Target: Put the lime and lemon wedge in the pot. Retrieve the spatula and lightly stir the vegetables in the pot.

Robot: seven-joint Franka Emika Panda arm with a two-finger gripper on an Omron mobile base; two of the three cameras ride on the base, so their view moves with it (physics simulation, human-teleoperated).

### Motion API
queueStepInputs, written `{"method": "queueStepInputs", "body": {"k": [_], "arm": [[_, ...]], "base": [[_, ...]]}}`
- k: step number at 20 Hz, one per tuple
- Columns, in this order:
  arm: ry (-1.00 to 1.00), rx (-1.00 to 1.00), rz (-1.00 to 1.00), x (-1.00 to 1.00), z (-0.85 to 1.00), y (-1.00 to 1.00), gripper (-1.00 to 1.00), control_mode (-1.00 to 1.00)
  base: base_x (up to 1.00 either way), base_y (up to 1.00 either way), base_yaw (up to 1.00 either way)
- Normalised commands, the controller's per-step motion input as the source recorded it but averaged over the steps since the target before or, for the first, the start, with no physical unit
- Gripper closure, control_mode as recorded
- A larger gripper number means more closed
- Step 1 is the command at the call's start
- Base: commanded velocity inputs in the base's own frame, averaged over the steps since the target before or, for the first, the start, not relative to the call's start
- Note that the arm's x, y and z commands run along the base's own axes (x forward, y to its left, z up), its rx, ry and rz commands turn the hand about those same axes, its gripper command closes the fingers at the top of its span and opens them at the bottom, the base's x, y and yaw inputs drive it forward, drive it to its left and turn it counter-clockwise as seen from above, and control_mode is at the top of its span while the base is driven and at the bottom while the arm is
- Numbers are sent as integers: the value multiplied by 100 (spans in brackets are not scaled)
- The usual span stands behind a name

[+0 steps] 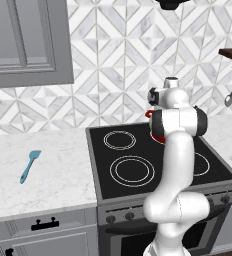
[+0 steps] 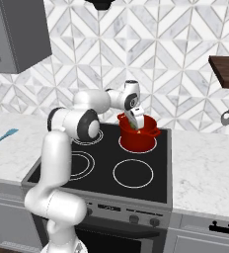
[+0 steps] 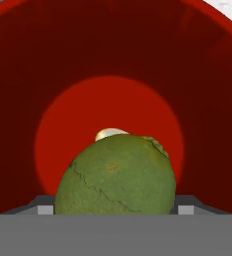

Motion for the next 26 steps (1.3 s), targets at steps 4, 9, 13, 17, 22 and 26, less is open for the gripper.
{"method": "queueStepInputs", "body": {"k": [4, 9, 13, 17, 22, 26], "arm": [[1, 0, -1, 6, -14, -4, 100, -100], [1, 0, -1, 4, -15, -4, 100, -100], [0, 0, 0, 2, -16, -1, 100, -100], [0, 0, 0, 1, -2, 0, -100, -100], [0, 0, 1, 1, 2, 0, -100, -100], [0, 0, 8, 4, 27, 0, -100, -100]], "base": [[0, 0, 0], [0, 0, 0], [0, 0, 0], [0, 0, 0], [0, 0, 0], [0, 0, 0]]}}
